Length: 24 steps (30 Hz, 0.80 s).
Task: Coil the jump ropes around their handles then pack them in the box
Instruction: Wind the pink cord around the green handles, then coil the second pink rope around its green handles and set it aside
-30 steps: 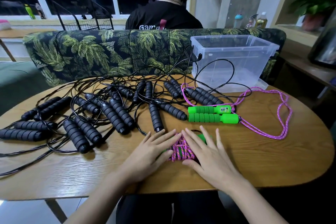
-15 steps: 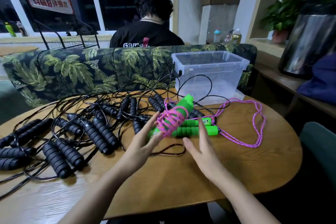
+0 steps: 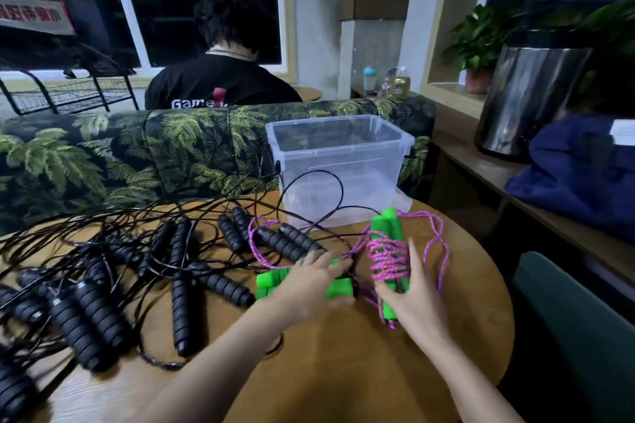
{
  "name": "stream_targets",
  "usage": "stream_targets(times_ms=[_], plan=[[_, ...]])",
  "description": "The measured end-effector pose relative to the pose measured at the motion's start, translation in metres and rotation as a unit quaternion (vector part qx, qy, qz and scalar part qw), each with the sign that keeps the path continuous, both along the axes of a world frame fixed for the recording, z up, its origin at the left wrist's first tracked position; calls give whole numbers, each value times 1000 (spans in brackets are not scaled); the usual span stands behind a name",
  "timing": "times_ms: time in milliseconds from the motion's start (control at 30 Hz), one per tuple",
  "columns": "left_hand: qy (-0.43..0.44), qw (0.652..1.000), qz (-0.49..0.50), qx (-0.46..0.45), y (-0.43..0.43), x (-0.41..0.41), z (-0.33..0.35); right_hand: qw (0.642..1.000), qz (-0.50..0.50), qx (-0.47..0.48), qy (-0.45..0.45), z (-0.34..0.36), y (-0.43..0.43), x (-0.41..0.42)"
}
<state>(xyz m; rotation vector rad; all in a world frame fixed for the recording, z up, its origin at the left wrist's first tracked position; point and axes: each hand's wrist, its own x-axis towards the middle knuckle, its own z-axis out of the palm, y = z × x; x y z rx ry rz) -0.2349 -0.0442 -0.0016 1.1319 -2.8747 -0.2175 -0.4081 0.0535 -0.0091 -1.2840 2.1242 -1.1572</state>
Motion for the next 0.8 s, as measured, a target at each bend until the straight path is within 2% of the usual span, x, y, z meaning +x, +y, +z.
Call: stream_targets(times_ms=[133, 267, 333, 400, 500, 567, 667, 800], plan=[[-77, 989, -119, -36, -19, -23, -15, 993, -18, 61, 104, -4, -3, -23], [-47, 954, -174, -239, -39, -2, -38, 986, -27, 88, 141, -4, -10, -43], [-17, 942, -163, -292, -46, 16, -47, 984, -36, 85, 150, -3, -12, -52], [3, 940, -151, -307, -49, 24, -44, 983, -38, 86, 155, -3, -15, -59], [19, 960, -114, -256, -43, 3, -27, 983, -42, 88, 153, -4, -20, -65], [40, 980, -109, -160, -32, -26, -17, 983, -50, 90, 152, -4, -22, -70], [1, 996, -92, -3, -8, -71, -20, 981, -68, 88, 157, -6, -22, -79], [-14, 995, -100, 2, 1, -104, -30, 976, -93, 95, 172, -8, -21, -93]])
